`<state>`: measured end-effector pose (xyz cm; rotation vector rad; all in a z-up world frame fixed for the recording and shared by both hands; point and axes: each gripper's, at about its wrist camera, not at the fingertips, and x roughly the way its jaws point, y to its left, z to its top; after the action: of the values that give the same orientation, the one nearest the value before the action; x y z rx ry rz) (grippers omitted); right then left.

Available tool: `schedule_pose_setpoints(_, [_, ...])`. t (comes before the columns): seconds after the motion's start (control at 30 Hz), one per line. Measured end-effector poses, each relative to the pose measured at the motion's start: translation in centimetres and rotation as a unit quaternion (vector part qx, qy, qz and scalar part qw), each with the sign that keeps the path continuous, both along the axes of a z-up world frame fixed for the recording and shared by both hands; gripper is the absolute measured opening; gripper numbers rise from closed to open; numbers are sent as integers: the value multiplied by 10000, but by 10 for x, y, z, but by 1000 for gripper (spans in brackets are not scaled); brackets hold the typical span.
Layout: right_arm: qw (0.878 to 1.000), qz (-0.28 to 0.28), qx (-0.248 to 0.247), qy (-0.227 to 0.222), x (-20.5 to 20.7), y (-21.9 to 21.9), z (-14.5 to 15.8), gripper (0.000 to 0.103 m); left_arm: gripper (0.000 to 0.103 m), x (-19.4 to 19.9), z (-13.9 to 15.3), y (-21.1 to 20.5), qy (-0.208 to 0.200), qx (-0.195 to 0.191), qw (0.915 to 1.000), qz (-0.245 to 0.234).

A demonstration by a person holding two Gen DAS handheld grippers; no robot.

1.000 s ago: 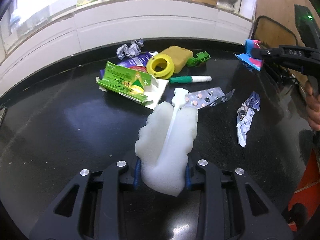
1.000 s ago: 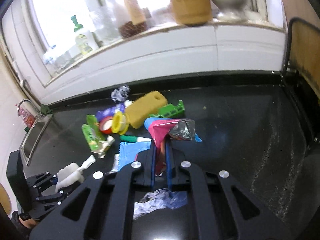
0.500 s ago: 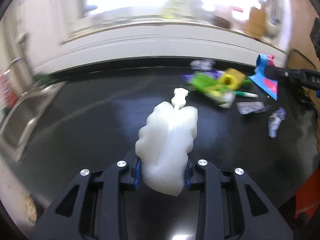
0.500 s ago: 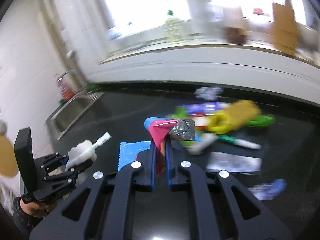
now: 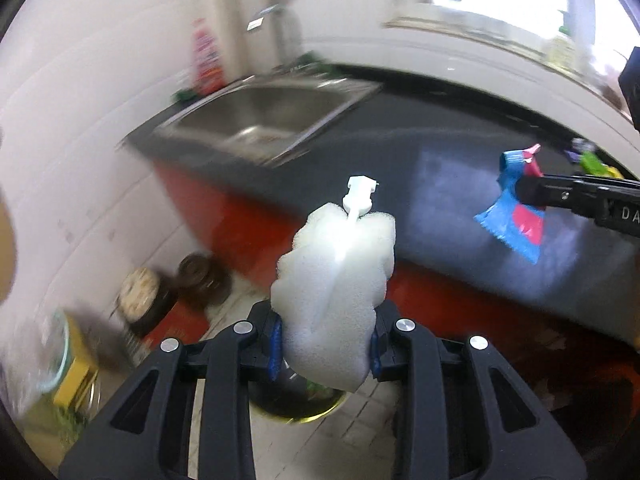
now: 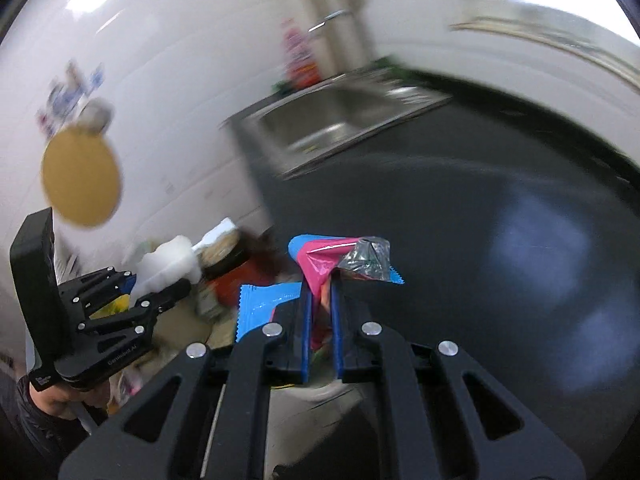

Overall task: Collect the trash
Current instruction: 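Carry the foam and the wrapper over the black bin with both tools, then open both tools to drop the foam and wrapper into the bin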

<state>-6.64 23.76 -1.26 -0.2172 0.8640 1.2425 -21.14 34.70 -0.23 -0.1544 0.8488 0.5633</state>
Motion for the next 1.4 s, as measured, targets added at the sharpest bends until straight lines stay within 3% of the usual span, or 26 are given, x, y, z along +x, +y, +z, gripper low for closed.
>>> schedule_pose_setpoints(0.23, [9945, 906, -533, 6, -75, 92, -54, 9, 31, -65, -65, 56, 273, -625, 9949, 747])
schedule_pose_setpoints(0.43, [9871, 923, -1276, 274, -80, 131, -132, 9, 31, -76, -146, 89, 350, -1415, 9854, 875])
schedule_pose_setpoints(0.53, [9831, 855, -1556, 450, -73, 150, -166, 9, 31, -75, -188, 98, 317, -1952, 9757, 942])
schedule_pose_setpoints(0.63, [9776, 836, -1846, 577, -66, 162, -199, 9, 31, -65, -228, 109, 391, -2146, 9700, 1077])
schedule_pose_setpoints(0.77, [9728, 799, -2051, 721, -55, 175, -228, 9, 32, -55, -255, 117, 338, -2512, 9605, 1144])
schedule_pose_setpoints(0.87, [9703, 788, -2128, 834, -47, 179, -237, 9, 32, -45, -270, 117, 560, -2324, 9646, 1113])
schedule_pose_setpoints(0.93, [9690, 813, -2170, 853, -45, 184, -241, 9, 33, -43, -274, 119, 523, -2419, 9625, 1112])
schedule_pose_setpoints(0.97, [9684, 810, -2194, 871, -44, 183, -242, 9, 34, -43, -276, 121, 502, -2451, 9618, 1109])
schedule_pose_setpoints(1.03, [9673, 808, -2227, 911, -42, 187, -246, 10, 46, -43, -277, 122, 486, -2428, 9624, 1114])
schedule_pose_setpoints(1.1, [9662, 768, -2288, 910, -40, 189, -250, 26, 60, -43, -278, 124, 525, -2415, 9625, 1122])
schedule_pose_setpoints(1.13, [9664, 734, -2287, 911, -39, 190, -250, 50, 65, -43, -279, 124, 563, -2401, 9628, 1106])
schedule_pose_setpoints(1.17, [9680, 719, -2223, 921, -38, 190, -249, 67, 69, -43, -280, 124, 585, -2387, 9631, 1103])
schedule_pose_setpoints(1.2, [9686, 727, -2188, 929, -37, 191, -249, 67, 74, -44, -280, 123, 625, -2351, 9638, 1091])
schedule_pose_setpoints(1.4, [9649, 836, -2280, 994, -38, 193, -254, 67, 81, -48, -279, 125, 665, -2292, 9641, 1160])
